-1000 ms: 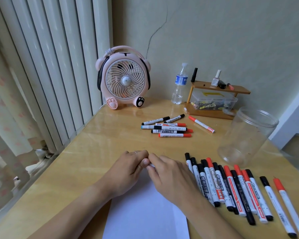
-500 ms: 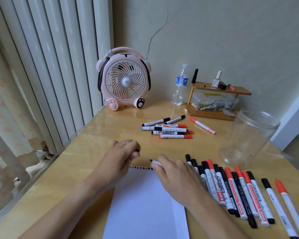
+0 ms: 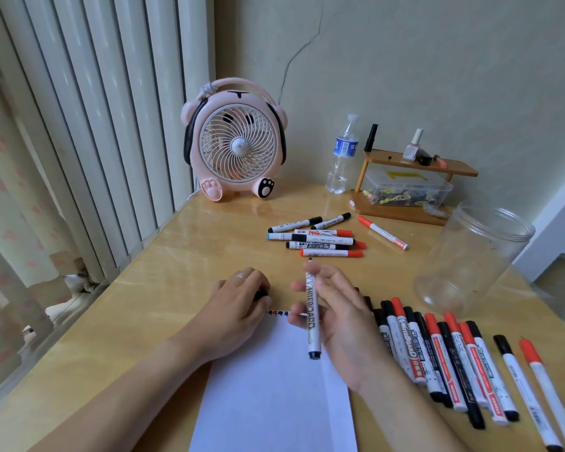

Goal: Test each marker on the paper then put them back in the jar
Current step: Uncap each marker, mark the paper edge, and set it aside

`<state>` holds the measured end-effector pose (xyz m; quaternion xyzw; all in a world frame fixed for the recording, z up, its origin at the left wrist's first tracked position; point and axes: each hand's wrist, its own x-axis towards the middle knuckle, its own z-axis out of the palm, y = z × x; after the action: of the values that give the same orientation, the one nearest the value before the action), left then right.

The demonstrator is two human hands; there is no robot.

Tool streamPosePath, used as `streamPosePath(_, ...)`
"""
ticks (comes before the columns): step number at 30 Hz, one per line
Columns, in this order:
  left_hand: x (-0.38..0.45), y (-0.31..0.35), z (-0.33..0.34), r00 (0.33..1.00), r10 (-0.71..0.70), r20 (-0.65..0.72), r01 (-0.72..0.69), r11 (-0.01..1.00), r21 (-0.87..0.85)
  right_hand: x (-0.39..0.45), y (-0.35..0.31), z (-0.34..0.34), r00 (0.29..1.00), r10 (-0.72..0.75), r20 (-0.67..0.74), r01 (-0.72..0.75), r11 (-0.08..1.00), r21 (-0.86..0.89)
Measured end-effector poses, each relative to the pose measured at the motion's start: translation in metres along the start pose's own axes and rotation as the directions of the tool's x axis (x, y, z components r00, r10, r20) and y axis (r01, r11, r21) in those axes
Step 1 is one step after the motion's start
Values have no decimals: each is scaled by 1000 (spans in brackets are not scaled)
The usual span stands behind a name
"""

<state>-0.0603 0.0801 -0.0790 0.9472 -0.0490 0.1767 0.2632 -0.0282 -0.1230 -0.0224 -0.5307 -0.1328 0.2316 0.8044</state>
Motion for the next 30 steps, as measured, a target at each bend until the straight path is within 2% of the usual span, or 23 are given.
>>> streamPosePath(2,-1,1,2,999,4,31,-5,1000,16,5,9,-2,995,95,9,-96,984,151)
streamPosePath(3,-2,1,1,999,8,44,-9,1000,19,6,11,-3,994,113,4,-112,979,169)
streamPosePath(5,-2,2,1,998,15,64,-17,999,32,9,13,-7,996,81,-35,-78,994,82)
streamPosePath(9,-3,1,2,996,25,85,-32,996,78,11,14,-10,987,-51,-150,18,976,-217)
streamPosePath(12,-4,0,3,993,38,107,-50,992,114,13,16,-11,968,-80,-237,12,961,-277)
streamPosePath(20,-6,2,-2,983,58,173,-77,991,109,11,15,-14,975,-113,-190,7,875,-485)
streamPosePath(30,-5,4,-5,980,35,196,-50,996,71,7,19,-12,943,-118,-312,-93,804,-587)
